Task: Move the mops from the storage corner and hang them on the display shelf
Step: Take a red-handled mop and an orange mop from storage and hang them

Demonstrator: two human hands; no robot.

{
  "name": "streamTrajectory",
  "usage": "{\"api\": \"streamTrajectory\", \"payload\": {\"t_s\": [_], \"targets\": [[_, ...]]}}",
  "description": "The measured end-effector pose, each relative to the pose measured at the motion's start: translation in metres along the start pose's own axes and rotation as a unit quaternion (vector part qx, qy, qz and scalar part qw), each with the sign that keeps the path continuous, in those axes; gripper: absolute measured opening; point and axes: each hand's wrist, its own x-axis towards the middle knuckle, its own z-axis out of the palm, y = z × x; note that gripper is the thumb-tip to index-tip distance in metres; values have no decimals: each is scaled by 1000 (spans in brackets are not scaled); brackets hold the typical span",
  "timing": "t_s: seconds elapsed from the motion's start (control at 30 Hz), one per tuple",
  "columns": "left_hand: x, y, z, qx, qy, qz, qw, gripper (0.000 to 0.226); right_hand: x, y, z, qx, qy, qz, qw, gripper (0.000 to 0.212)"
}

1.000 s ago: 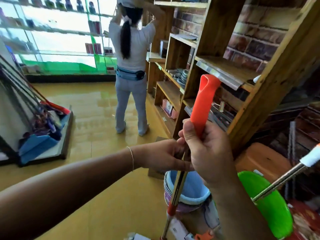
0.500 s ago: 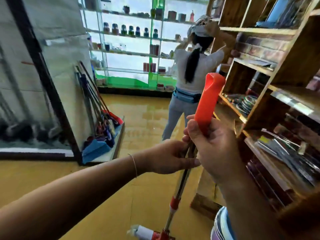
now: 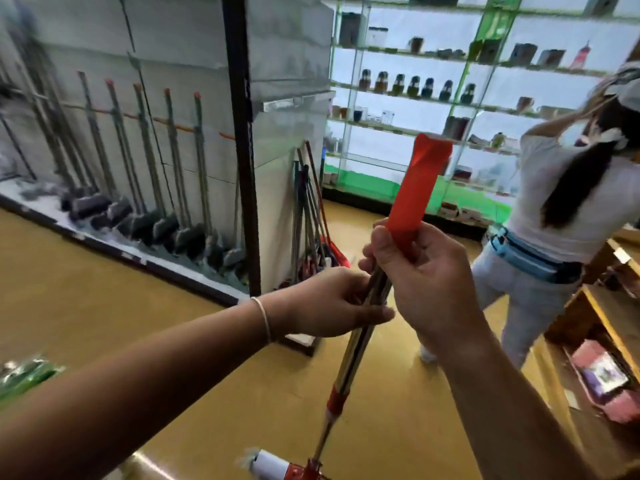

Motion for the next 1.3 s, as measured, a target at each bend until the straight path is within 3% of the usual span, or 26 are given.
{"api": "streamTrajectory", "payload": {"t_s": [0.2,0.3,0.43,0.5,0.73,0.87,1.03,1.2,1.3], "targets": [[30,-55,-72,1,38,-121,992,27,91,43,55,41,-94,-11,995,21],[40,-80,-103,16,63,-134,989,29,131,60,82,67,-144,-16,987,23],[45,-112,-136,-11,111,-178,978,64,174,79,121,87,-192,-28,977,26],[45,-132,-153,-31,130,-196,971,70,193,85,143,89,-215,-42,972,29],[42,-211,-214,-86,204,-182,958,66,252,105,230,69,-274,-53,958,32],[42,-251,-260,-70,201,-172,962,57,287,118,285,67,-273,-68,957,12],[42,-297,-330,-92,229,-180,952,37,338,121,361,74,-266,-75,958,24],[40,-342,-390,-95,267,-190,940,46,378,125,428,78,-269,-87,956,13],[34,-369,-421,-101,283,-203,932,32,399,130,468,87,-283,-92,951,12]]}}
